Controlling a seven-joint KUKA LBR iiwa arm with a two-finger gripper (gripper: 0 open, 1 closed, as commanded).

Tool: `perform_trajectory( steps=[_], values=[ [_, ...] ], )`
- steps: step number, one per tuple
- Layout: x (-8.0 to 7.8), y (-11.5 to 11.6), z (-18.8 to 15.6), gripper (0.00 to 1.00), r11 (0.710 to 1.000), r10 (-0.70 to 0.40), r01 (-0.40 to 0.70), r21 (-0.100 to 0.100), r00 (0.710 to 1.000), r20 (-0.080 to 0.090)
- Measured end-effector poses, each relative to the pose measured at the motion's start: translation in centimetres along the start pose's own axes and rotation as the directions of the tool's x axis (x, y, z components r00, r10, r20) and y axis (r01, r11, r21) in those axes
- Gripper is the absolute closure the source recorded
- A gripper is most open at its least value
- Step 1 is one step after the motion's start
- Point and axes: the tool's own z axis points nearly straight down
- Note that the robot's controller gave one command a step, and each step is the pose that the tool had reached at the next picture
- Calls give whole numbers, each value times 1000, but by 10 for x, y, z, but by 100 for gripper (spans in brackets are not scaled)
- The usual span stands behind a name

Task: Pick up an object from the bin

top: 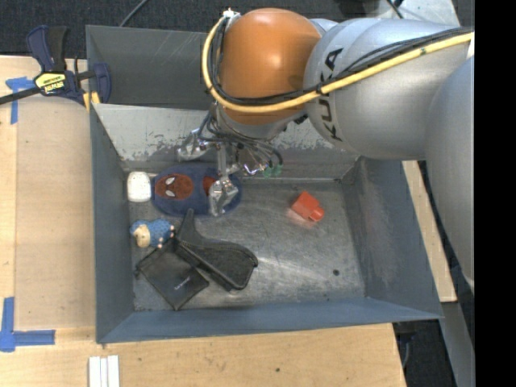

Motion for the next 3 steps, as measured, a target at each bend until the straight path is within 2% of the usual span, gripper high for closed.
perform_trajectory(
  steps=[1,2,3],
  values=[
    [5,-21,103,0,999,-49,49,0,999,-2],
    [0,-21,95,100,999,-49,49,2,999,14],
    [3,-29,-28,100,999,-36,36,3,999,-1]
  ],
)
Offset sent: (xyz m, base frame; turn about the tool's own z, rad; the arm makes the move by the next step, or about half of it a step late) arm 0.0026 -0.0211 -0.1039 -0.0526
